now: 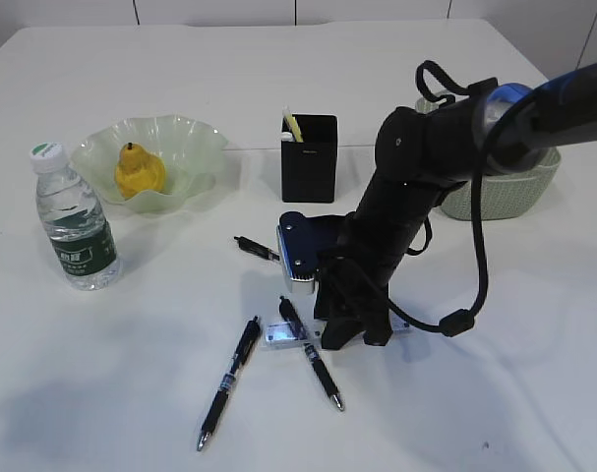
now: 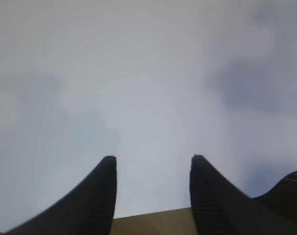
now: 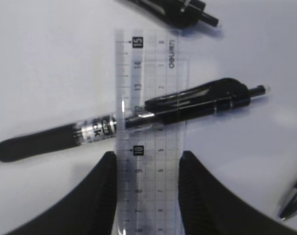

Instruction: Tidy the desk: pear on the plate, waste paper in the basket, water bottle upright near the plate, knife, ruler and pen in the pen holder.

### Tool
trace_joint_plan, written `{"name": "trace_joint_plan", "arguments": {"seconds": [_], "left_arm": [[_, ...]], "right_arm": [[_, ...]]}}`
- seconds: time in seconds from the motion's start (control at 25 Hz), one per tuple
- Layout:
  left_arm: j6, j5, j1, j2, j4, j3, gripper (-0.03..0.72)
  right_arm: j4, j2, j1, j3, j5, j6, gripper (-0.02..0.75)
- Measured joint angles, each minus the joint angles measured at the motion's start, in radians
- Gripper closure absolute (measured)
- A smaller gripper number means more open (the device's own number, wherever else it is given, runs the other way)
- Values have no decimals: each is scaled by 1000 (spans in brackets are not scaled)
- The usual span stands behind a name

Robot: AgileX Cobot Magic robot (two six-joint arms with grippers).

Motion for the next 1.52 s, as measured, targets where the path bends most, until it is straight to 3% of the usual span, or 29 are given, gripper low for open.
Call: {"name": "trace_joint_plan", "arguments": {"seconds": [0.64,1.08,1.52], "left_arm": [[0,0,0,0,-23,0,347],[0,0,0,0,-31,0,347],[0,0,0,0,-32,0,348]], "right_arm": [[-63,8,0,-141,188,207,424],[-83,8,0,-315,313,668,424],[-95,8,0,-390,333,950,424]]}}
